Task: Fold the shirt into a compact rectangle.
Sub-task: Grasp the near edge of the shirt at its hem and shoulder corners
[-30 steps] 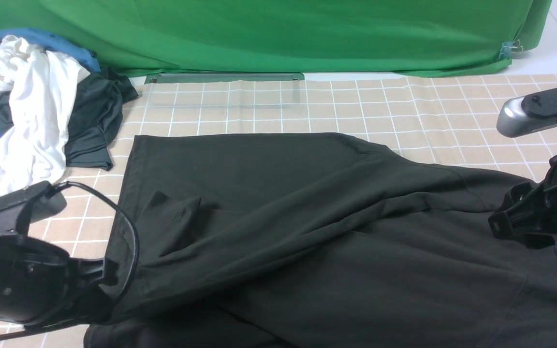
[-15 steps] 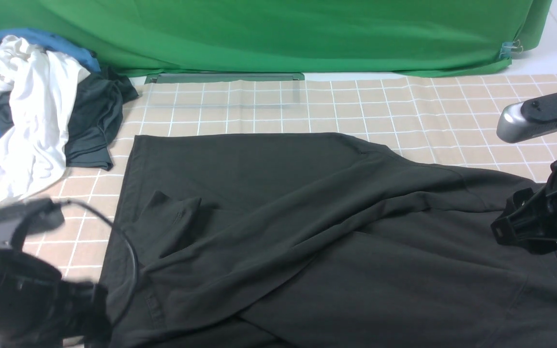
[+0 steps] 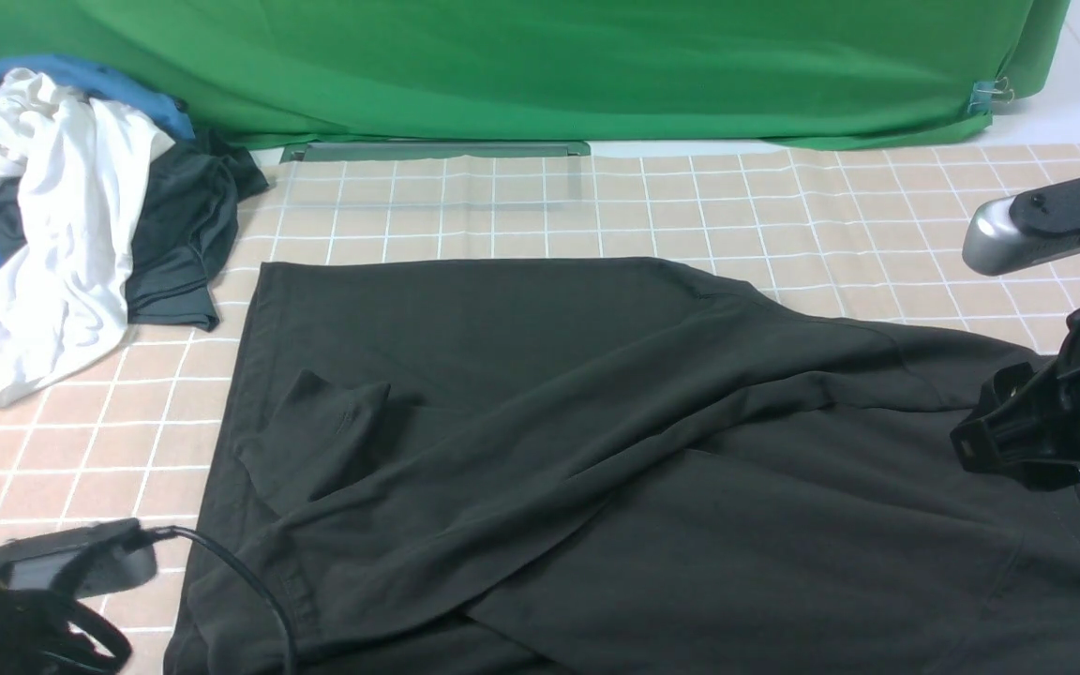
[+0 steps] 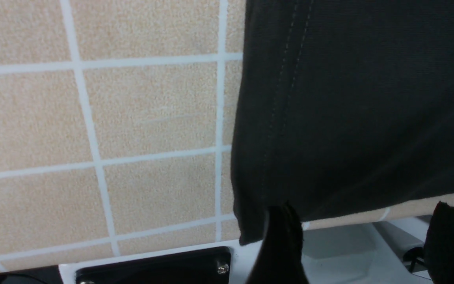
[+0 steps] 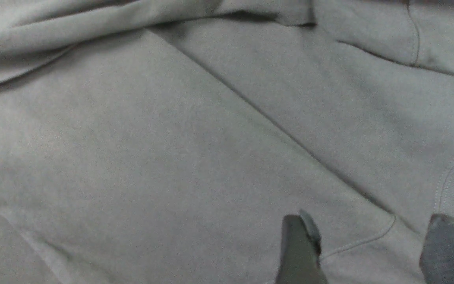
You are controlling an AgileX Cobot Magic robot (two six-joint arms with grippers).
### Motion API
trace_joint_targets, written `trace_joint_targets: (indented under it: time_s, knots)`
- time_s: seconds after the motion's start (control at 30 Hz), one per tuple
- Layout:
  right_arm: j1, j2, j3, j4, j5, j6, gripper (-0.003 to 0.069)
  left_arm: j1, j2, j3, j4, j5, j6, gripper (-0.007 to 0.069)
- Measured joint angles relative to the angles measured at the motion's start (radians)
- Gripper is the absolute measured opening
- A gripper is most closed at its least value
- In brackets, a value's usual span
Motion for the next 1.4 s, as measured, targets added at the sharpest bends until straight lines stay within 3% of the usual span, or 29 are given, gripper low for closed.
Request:
trace_joint_targets:
  time_s: [0.23,0.83,1.0,1.07,1.13,1.4]
  knots:
    - [0.0,0.0,0.0,0.0,-0.042,0.0,0.0445,-0.126,0.096,0.0,0.097,-0.043,-0.171,0.0454]
    - [0.0,0.0,0.0,0.0,-0.051,-0.046,0.0445,-0.132,0.298,0.007,0.163,-0.132,-0.242,0.0447]
    - [0.0,0.0,0.0,0.0,-0.055,-0.047,0.0445,-0.132,0.32,-0.002,0.132,-0.12,-0.242,0.0289]
    - [0.0,0.0,0.0,0.0,-0.058,-0.047,0.0445,-0.132,0.322,-0.002,0.12,-0.116,-0.242,0.0137]
    - [0.0,0.0,0.0,0.0,-0.058,-0.047,0.0445,-0.132,0.322,-0.002,0.111,-0.113,-0.239,0.0055]
    - [0.0,0.0,0.0,0.0,-0.066,-0.052,0.0445,-0.134,0.222,-0.09,0.156,-0.011,-0.242,0.002]
